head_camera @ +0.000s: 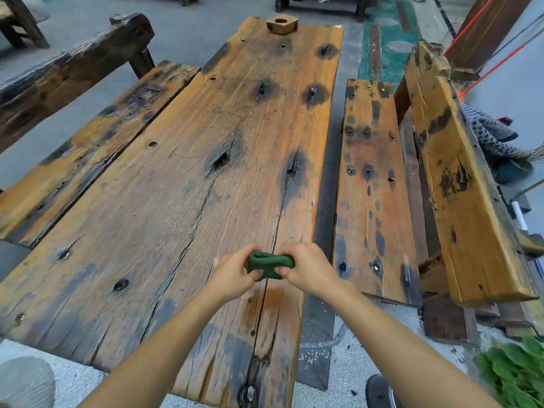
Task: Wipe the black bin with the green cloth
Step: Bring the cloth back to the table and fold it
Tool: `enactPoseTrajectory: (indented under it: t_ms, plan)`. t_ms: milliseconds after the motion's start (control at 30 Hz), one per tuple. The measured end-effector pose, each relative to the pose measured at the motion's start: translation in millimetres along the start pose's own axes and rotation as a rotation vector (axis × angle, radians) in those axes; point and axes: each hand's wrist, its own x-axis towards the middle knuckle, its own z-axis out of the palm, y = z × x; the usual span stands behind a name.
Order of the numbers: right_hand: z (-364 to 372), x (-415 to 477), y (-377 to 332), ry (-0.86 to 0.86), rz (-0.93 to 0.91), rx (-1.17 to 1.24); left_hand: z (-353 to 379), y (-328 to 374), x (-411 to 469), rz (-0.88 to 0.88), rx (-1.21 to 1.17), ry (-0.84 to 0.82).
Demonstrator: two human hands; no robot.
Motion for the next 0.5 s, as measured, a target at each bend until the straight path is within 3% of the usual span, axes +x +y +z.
enactPoseTrajectory:
  t_ms: [133,367,500]
  plan:
    - [58,-2,15,0.000,0.003,-0.125,25,-30,4,0.029,0.209,-0.023]
    - [185,-76,14,-0.468,0.108,-0.219,101,-99,-70,-0.014,0.594,-0.484]
    - [209,-110,-2,-0.478,0.181,-0.175,117,-115,-101,-0.008,0.711,-0.584]
